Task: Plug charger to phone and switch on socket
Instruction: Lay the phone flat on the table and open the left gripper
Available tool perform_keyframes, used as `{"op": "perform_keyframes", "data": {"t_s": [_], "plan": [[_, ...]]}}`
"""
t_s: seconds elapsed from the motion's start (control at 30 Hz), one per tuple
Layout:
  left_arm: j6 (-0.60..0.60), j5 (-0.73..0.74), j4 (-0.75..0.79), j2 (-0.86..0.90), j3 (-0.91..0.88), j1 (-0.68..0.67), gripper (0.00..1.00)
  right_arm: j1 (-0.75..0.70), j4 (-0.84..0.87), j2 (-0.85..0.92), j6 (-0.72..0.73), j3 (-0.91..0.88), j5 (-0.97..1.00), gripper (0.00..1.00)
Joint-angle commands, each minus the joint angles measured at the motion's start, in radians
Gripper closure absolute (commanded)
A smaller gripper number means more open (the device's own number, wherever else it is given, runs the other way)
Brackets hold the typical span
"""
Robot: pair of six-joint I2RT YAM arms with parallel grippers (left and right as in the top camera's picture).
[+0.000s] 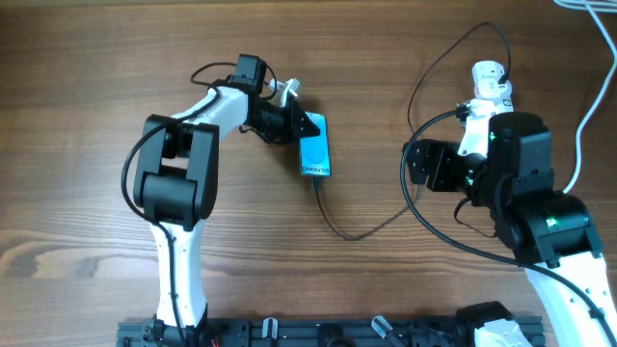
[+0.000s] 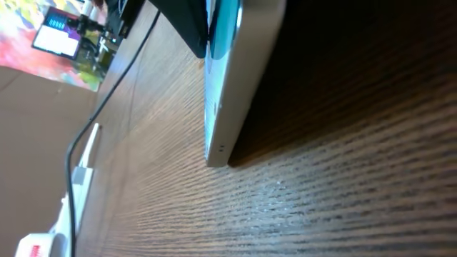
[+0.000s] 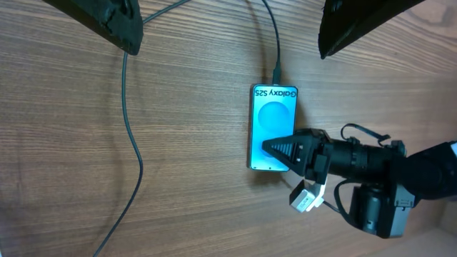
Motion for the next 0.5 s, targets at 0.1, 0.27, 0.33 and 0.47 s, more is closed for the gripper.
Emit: {"op": "perform_keyframes", "data": {"t_s": [0.1, 0.27, 0.33, 0.47], "plan": [[-0.037, -0.333, -0.063, 0.04, -0.024, -0.006, 0.82, 0.002, 0.0, 0.006, -0.019, 0.007, 0.021, 0.2], [-0.097, -0.437, -0.083, 0.04, -0.024, -0.007, 0.82, 0.002, -0.001, 0.006, -0.019, 0.007, 0.032, 0.21], [-0.096, -0.439, -0.094, 0.04, -0.024, -0.008, 0.81, 0.002, -0.001, 0.006, -0.019, 0.007, 0.032, 0.2], [-0.095, -0.439, -0.103, 0.04, -0.024, -0.008, 0.8, 0.002, -0.001, 0.006, -0.016, 0.007, 0.047, 0.2]]}}
